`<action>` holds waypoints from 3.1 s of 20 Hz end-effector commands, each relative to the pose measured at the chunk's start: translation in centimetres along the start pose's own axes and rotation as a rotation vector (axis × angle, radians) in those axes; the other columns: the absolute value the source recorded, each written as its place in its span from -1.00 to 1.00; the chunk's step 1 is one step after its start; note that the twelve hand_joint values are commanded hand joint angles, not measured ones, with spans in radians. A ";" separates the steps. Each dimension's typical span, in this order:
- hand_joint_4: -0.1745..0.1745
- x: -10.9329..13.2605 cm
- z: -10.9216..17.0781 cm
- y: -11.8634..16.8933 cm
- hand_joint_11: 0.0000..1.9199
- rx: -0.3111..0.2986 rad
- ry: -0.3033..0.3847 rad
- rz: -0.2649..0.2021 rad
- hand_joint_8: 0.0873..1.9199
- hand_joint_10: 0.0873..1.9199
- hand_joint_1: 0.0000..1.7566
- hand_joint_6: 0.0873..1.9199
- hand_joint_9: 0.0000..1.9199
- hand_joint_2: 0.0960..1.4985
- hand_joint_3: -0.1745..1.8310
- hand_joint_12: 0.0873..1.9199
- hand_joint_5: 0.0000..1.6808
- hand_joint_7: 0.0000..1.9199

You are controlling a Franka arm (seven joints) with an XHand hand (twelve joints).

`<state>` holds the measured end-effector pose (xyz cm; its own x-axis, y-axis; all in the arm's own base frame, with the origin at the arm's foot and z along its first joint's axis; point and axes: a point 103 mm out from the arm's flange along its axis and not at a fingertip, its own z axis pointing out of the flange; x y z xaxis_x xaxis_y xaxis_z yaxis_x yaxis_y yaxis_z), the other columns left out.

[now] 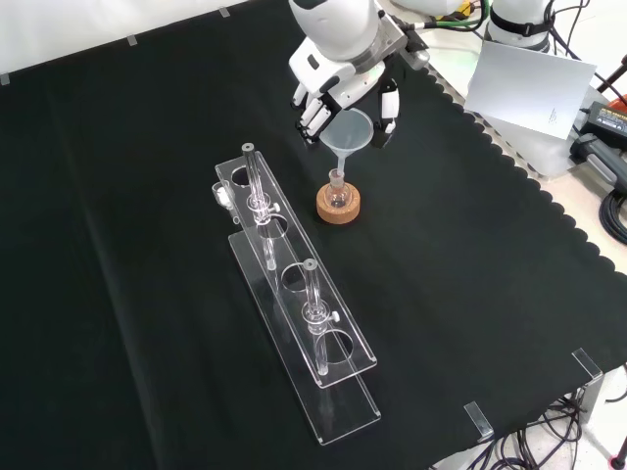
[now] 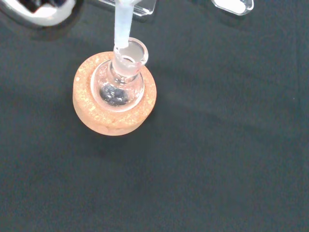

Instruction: Place the funnel on the round-bottom flask.

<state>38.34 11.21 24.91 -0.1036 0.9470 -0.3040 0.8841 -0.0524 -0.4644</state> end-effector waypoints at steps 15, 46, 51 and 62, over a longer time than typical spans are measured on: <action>-0.39 -0.7 1.3 1.2 -0.33 0.025 0.020 0.014 -0.22 -0.50 -0.07 -0.22 0.00 -0.17 -0.27 0.26 -0.36 -0.31; -0.39 0.9 2.9 2.5 -0.33 0.038 0.057 -0.014 -0.22 -0.49 -0.07 -0.22 0.01 -0.17 -0.26 0.25 -0.36 -0.31; -0.40 1.1 3.2 2.7 -0.33 0.024 0.066 -0.025 -0.22 -0.49 -0.07 -0.22 0.01 -0.17 -0.26 0.25 -0.36 -0.31; -0.40 1.0 3.3 2.9 -0.32 0.037 0.069 -0.028 -0.22 -0.49 -0.07 -0.22 0.01 -0.17 -0.26 0.25 -0.36 -0.31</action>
<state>39.28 11.02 20.58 -0.0961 0.9670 -0.2361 0.8676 -0.0349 -0.4961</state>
